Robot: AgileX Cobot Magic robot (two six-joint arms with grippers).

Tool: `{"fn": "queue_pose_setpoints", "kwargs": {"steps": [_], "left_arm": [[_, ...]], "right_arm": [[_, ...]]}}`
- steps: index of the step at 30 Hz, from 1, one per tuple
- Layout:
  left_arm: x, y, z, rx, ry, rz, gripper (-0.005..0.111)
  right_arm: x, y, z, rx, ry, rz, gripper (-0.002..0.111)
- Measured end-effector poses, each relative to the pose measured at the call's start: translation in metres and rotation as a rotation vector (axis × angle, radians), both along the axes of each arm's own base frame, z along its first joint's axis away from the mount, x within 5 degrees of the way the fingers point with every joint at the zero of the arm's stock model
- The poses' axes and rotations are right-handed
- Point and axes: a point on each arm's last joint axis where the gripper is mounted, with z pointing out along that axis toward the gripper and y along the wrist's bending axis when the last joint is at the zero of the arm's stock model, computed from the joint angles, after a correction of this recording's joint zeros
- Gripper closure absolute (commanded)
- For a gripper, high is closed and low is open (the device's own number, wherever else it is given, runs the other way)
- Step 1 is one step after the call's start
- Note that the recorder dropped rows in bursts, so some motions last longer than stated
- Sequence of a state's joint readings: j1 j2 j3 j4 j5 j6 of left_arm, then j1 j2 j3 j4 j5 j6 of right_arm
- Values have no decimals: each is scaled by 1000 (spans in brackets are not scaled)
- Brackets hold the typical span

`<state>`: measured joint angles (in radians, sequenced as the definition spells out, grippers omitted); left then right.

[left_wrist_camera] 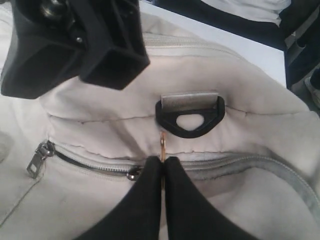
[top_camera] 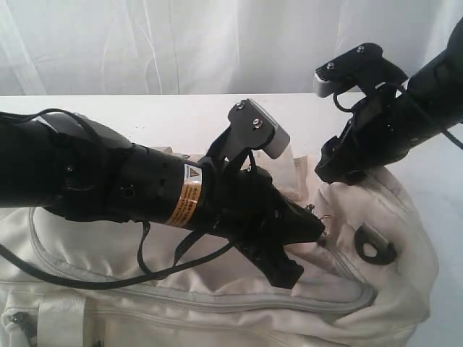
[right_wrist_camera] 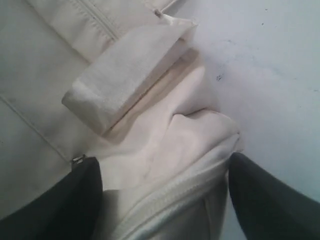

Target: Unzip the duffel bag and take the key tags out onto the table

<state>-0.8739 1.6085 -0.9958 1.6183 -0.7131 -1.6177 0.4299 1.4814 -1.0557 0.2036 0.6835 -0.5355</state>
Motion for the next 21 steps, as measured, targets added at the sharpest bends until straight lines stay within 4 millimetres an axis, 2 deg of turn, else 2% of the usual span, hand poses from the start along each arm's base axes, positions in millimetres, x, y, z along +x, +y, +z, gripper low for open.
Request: {"fn": "queue_pose_setpoints", "kwargs": {"steps": [8,21], "left_arm": [[0,0,0,1,-3,1,107],[-9,-4,8,-98,101,-63,107]], "right_arm": [[2,4,-2,56,24,-33,107],[11,9,2,146,-46,-89,108]]}}
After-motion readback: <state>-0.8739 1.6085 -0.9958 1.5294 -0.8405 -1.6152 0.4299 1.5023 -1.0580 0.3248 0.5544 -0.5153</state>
